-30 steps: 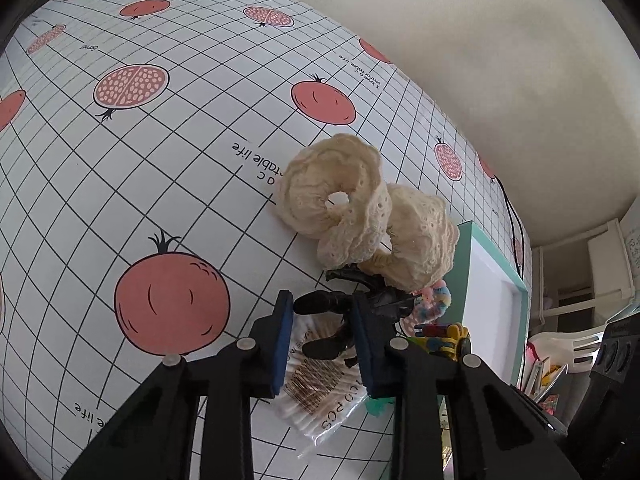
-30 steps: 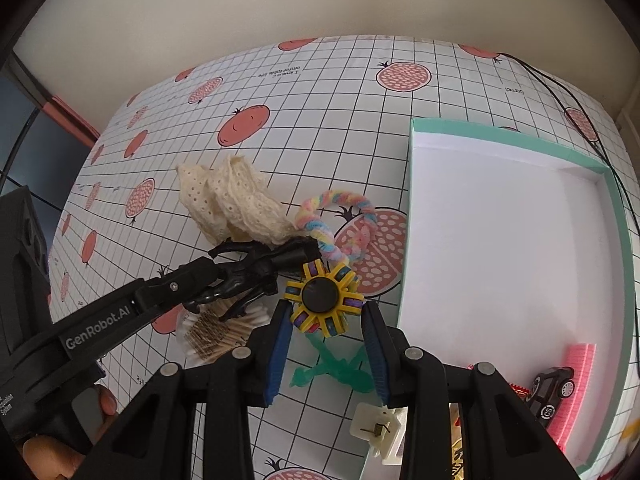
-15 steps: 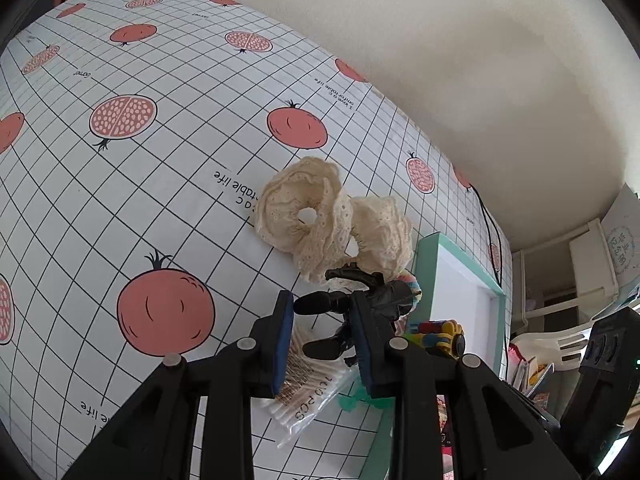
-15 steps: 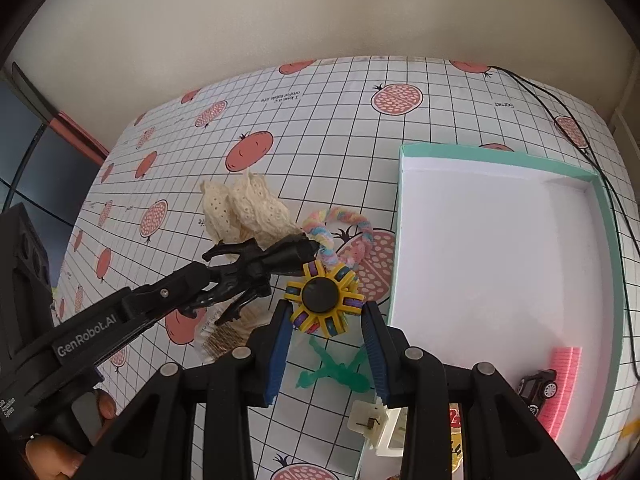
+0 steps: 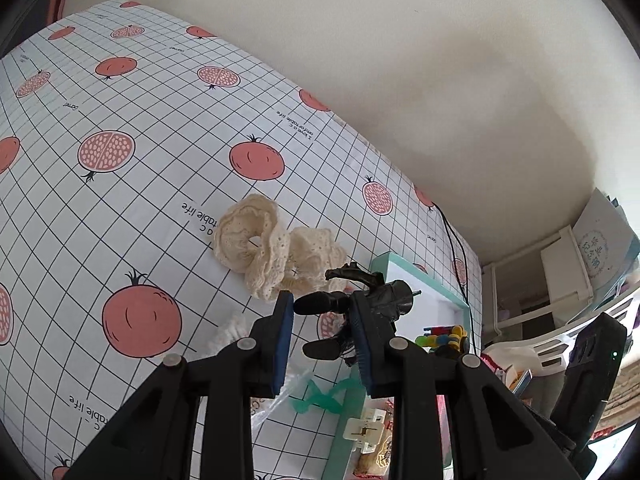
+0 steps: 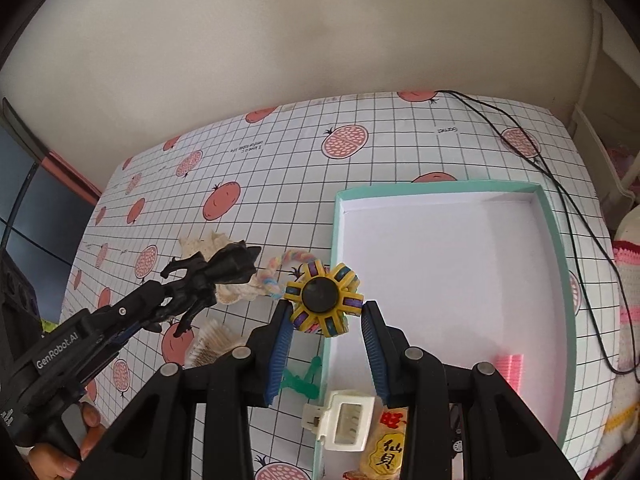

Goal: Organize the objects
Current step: 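Carry the claw clip and gear toy over the tray with both tools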

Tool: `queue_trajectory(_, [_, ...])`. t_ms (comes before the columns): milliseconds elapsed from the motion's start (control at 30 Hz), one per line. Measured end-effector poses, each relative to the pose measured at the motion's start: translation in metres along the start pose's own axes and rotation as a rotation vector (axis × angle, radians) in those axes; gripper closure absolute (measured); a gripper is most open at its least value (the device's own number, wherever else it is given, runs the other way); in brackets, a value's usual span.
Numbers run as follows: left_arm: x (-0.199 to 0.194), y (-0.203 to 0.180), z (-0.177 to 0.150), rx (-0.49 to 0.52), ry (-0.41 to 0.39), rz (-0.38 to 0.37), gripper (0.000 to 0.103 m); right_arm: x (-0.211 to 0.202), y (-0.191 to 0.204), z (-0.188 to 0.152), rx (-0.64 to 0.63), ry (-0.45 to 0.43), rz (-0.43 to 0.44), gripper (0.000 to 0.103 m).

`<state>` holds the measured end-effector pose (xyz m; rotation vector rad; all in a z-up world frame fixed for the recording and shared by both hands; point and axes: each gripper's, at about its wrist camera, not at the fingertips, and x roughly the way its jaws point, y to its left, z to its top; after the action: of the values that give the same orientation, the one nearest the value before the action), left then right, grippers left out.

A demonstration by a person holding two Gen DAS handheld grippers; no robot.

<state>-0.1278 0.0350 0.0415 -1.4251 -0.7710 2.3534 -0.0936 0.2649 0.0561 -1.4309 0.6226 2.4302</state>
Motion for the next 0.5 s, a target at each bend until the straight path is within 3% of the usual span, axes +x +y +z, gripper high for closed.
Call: queue_trajectory(500, [0.042,-0.060,-0.044,0.072,0.120,-0.045,0.073,-0.017,-0.080,0.000,0.150,-0.022,-0.106,0.065])
